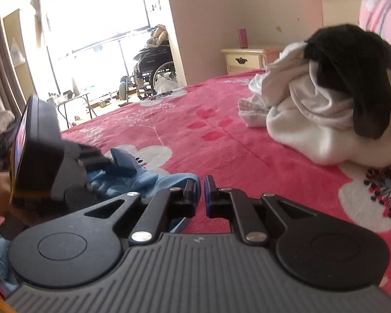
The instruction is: Fold clothes
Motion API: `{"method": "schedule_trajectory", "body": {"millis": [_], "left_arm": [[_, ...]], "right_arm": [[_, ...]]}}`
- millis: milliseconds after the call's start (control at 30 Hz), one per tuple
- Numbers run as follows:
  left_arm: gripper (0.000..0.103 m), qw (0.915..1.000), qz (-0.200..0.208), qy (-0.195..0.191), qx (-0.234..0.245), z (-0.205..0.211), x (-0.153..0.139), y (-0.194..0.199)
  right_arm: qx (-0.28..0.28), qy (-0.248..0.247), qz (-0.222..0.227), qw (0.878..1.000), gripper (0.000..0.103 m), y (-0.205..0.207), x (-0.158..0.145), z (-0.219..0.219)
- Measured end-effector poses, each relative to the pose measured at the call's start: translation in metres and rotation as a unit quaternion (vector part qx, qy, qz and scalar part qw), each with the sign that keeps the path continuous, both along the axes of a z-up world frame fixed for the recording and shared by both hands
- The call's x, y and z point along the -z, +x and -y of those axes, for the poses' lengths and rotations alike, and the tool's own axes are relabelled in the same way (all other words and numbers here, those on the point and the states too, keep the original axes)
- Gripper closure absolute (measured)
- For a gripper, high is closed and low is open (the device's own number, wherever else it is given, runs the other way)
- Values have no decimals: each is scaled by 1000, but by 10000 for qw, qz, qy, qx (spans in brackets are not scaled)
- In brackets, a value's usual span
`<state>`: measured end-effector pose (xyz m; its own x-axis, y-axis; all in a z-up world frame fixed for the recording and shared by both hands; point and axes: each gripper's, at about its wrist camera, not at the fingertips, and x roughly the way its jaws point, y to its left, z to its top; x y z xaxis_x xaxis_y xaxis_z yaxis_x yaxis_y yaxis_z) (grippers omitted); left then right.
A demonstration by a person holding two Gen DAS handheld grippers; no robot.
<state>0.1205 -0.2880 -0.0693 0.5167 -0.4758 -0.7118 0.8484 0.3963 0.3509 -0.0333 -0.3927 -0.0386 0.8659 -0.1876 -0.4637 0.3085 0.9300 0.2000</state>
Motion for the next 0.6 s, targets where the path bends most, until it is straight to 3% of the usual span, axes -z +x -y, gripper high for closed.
{"method": "schedule_trajectory", "body": {"millis": [233, 267, 367, 400, 500, 600], "left_arm": [[41, 9980, -21, -250, -588, 0, -9, 25], [41, 9984, 19, -146, -547, 2, -3, 24], [49, 9977, 322, -68, -593, 6, 7, 21], [51, 9953, 403, -290, -836, 0, -2, 25], [56, 9795, 628, -1023, -1620, -17, -31, 36], [57, 9542, 1126, -1846, -2068, -47, -80, 33]], "right_arm": [[-82, -109, 369, 9992, 98, -6, -8, -5], [-116, -142, 447, 9988, 98, -8, -9, -7], [-230, -271, 584, 9977, 98, -10, -13, -14], [-249, -293, 576, 9976, 98, -9, -13, -15], [-256, -251, 534, 9979, 98, -7, -11, -13], [-262, -62, 485, 9985, 97, -3, -7, -9]]}}
